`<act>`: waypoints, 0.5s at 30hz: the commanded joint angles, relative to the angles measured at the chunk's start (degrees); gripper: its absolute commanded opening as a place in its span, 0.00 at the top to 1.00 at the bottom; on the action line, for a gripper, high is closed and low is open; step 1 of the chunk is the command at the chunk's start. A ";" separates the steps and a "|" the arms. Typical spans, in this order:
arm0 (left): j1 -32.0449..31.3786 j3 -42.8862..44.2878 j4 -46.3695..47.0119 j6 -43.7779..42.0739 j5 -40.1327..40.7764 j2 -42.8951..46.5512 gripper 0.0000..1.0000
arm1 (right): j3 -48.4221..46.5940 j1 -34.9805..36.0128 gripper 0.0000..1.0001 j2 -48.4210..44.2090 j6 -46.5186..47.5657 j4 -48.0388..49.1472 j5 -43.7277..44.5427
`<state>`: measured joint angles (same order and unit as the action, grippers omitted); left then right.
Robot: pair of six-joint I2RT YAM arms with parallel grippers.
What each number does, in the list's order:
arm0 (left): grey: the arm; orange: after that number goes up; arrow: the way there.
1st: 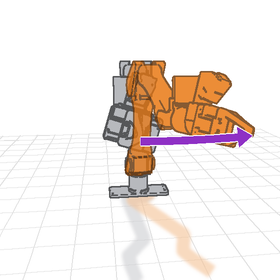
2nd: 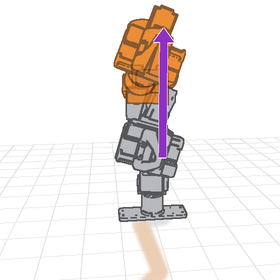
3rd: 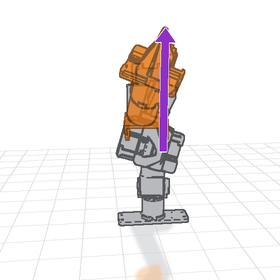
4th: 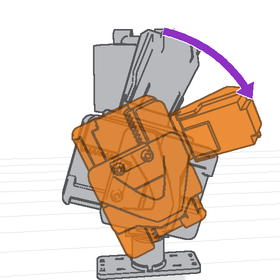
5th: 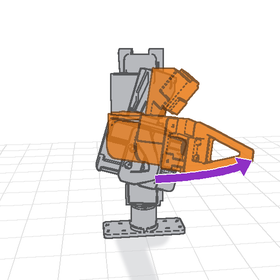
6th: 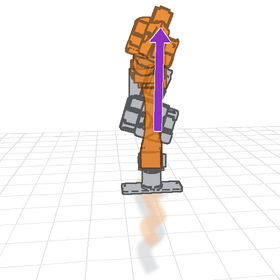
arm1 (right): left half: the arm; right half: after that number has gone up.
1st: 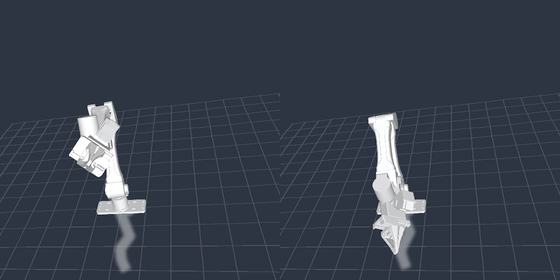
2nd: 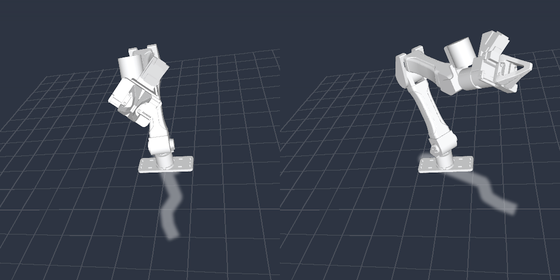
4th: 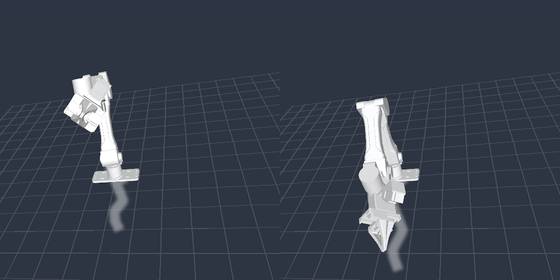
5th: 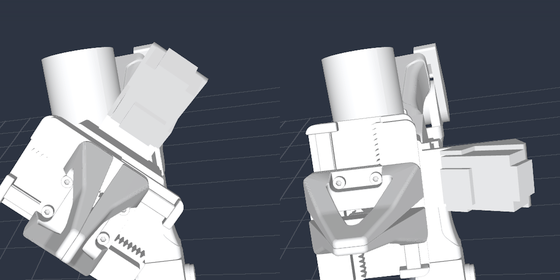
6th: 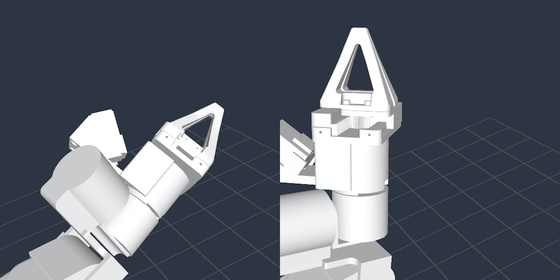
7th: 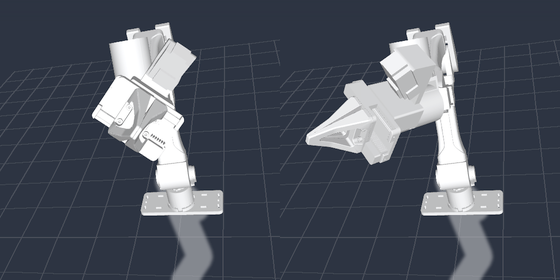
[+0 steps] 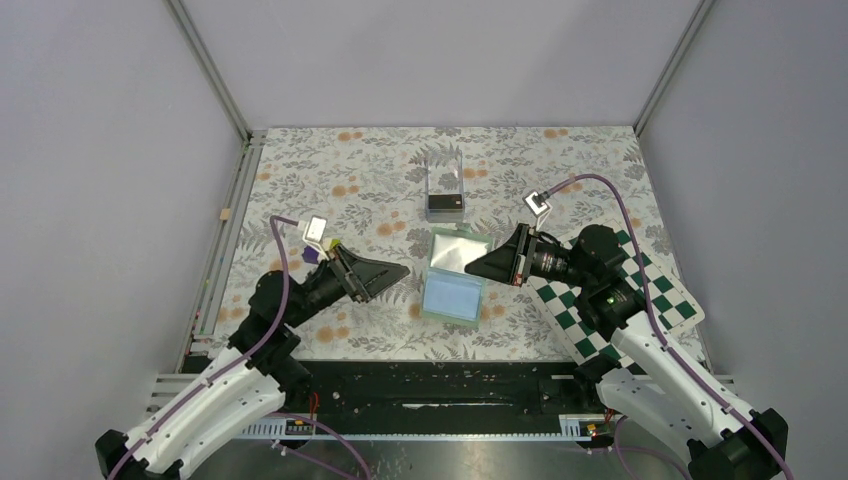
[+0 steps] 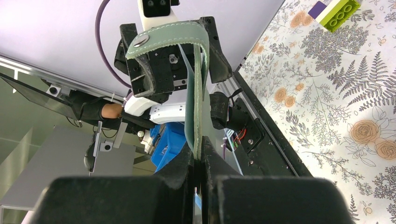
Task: Put the credit cards into the card holder
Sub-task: Turn over the card slot in the card holder.
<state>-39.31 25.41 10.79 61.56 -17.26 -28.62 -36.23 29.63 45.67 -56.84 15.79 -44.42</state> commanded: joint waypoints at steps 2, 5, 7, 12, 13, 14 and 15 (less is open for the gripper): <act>0.16 2.61 7.93 0.17 -7.95 -7.71 0.07 | -0.58 0.43 1.00 -0.76 0.24 3.56 0.19; -0.60 4.72 10.37 0.36 -13.97 -14.16 0.12 | -0.57 0.39 1.00 -0.62 -0.21 4.34 0.30; -2.29 5.96 11.75 -0.19 -15.89 -17.36 0.15 | -0.45 0.40 1.00 -0.66 -0.68 4.85 0.65; -7.12 7.81 15.36 -1.09 -17.63 -22.40 0.24 | -0.11 0.44 1.00 -1.03 -1.95 5.81 2.23; -7.70 7.69 16.42 -0.97 -17.78 -22.96 0.30 | 0.11 0.39 1.00 -1.17 -2.41 6.15 2.64; -8.14 7.60 17.19 -0.92 -18.01 -23.57 0.39 | 0.18 0.43 1.00 -1.18 -2.93 6.37 2.95; -8.45 7.66 17.43 -0.96 -18.25 -24.05 0.50 | 0.35 0.43 1.00 -1.20 -3.34 6.44 3.16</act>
<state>-46.26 30.04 20.16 61.54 -31.81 -51.57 -36.12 29.63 45.60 -57.93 17.63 -43.07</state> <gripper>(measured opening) 0.649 0.041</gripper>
